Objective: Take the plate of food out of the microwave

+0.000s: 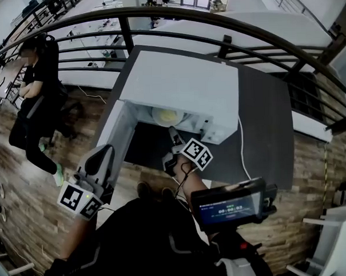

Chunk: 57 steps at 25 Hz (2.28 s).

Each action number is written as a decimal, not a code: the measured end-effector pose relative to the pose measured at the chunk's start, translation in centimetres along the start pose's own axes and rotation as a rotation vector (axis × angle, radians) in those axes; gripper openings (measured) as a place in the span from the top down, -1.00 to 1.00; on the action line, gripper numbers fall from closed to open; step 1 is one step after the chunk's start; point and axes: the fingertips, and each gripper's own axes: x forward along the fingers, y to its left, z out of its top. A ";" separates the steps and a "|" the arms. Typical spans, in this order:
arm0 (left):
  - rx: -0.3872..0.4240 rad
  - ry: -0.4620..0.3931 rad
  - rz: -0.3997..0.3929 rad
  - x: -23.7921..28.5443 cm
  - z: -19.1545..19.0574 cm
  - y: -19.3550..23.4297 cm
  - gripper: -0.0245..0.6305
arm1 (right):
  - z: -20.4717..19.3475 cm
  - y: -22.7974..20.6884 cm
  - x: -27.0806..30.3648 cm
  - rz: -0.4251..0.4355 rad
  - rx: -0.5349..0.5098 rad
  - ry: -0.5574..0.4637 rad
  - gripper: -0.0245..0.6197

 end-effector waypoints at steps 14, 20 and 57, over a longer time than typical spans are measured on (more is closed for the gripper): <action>0.023 0.063 0.005 0.1 -1.2 3.1 0.92 | -1.1 -4.8 5.8 -0.053 0.270 -0.055 0.24; 0.022 0.085 -0.010 0.3 -1.9 3.5 0.92 | -1.2 -4.8 6.8 -0.029 0.370 -0.079 0.41; 0.036 0.104 -0.038 -0.9 -2.1 3.7 0.92 | -2.3 -5.5 5.1 -0.029 0.376 -0.079 0.89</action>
